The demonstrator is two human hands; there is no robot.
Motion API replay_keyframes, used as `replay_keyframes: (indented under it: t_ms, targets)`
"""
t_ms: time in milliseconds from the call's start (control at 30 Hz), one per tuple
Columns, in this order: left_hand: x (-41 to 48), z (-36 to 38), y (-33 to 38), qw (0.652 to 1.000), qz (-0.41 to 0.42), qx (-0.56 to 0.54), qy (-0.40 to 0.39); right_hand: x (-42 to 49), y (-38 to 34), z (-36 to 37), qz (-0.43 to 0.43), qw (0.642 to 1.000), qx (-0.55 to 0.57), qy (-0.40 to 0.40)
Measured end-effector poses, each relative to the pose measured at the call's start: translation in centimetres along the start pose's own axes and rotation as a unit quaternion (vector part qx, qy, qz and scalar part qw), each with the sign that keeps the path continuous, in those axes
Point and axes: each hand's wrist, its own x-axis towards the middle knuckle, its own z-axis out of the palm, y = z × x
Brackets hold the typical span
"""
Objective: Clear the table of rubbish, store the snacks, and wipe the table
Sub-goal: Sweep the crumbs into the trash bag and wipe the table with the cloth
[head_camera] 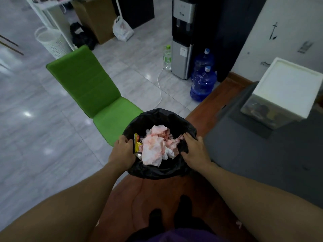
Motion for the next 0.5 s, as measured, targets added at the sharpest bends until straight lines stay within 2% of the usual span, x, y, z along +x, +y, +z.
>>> replay_keyframes:
  t_ms: [233,500]
  targets:
    - [-1.8,2.5,-1.2,0.996,0.082,0.027,-0.036,-7.3,0.1,3.3,0.088,0.996,0.025,0.016]
    - [-3.0,5.0,2.7,0.979,0.181,0.01,-0.096,-16.8,2.7,6.0,0.208,0.973,0.061,0.074]
